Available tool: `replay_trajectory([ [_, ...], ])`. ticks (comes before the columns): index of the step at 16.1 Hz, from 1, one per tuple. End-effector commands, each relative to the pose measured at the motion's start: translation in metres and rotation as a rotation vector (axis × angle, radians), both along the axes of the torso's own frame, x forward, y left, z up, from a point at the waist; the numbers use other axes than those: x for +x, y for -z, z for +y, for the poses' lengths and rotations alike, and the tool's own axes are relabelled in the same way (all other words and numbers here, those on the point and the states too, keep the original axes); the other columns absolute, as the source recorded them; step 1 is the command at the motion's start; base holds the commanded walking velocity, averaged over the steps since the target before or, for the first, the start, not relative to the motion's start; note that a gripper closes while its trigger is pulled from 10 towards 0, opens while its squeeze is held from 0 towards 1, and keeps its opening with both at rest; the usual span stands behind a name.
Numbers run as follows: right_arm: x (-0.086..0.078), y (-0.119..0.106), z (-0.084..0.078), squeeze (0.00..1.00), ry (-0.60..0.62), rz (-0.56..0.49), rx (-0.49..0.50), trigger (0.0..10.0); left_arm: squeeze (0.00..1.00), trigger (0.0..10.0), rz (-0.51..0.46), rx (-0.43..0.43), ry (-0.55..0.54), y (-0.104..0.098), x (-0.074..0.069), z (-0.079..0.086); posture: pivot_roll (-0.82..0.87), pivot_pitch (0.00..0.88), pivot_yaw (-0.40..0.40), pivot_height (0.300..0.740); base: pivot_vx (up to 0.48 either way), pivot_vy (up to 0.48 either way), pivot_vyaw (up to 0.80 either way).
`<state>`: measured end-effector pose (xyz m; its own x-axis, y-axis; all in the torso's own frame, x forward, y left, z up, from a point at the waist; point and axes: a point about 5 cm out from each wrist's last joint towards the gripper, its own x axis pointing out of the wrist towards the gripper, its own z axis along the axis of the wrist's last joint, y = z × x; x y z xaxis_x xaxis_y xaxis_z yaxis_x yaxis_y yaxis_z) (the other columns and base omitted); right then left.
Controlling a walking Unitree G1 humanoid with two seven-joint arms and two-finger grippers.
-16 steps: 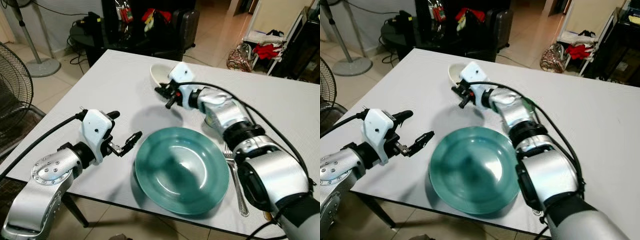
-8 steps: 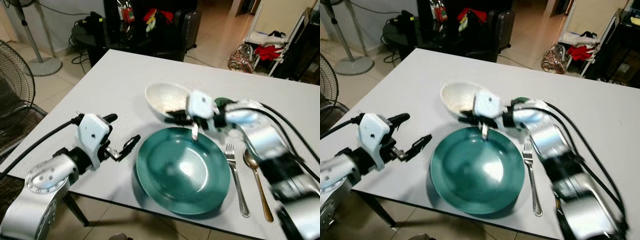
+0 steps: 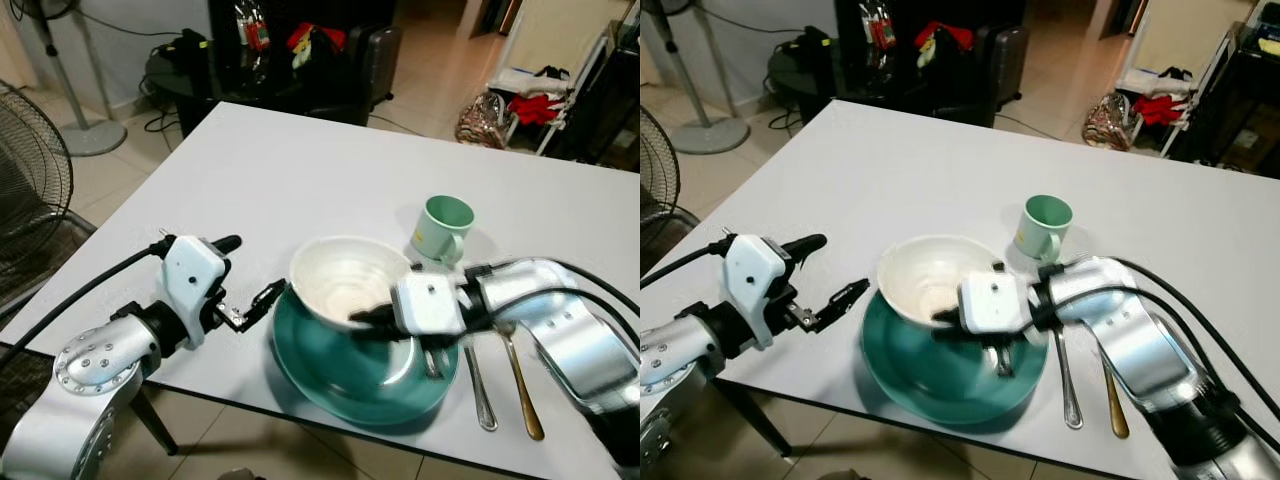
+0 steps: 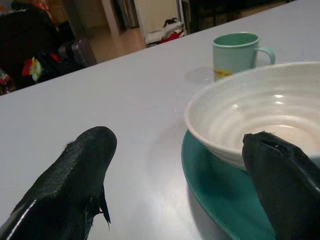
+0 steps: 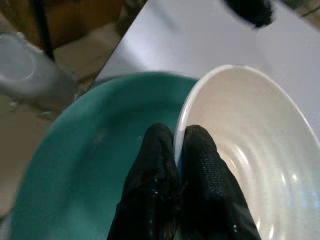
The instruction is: Setting the table
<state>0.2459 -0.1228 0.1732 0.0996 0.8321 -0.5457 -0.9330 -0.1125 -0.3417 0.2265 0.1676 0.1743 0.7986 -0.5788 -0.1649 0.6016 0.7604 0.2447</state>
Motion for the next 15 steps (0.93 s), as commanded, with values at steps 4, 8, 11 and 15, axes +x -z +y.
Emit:
replay_trajectory([
  [4, -0.012, 0.004, -0.002, 0.00, -0.021, -0.006, -0.075, 0.0, 0.00, 10.0, 0.072, 0.030, 0.117, 0.006, -0.011, -0.010, -0.02, 0.000, -0.033, 0.740, 0.000, 0.000, 0.00],
  [8, -0.019, 0.009, -0.005, 0.00, -0.033, 0.011, -0.126, 0.0, 0.00, 10.0, 0.091, 0.052, 0.130, 0.010, -0.012, -0.009, -0.02, 0.000, -0.038, 0.740, 0.000, 0.000, 0.00],
  [11, -0.025, 0.005, -0.004, 0.00, -0.038, 0.051, -0.080, 1.7, 0.00, 10.0, 0.099, 0.060, 0.134, 0.009, -0.012, -0.006, -0.02, 0.000, -0.036, 0.740, 0.000, 0.000, 0.00],
  [15, -0.026, 0.005, -0.005, 0.00, -0.008, 0.074, -0.058, 2.0, 0.00, 10.0, 0.097, 0.067, 0.135, 0.008, -0.010, -0.004, -0.02, 0.000, -0.026, 0.740, 0.000, 0.000, 0.00],
])
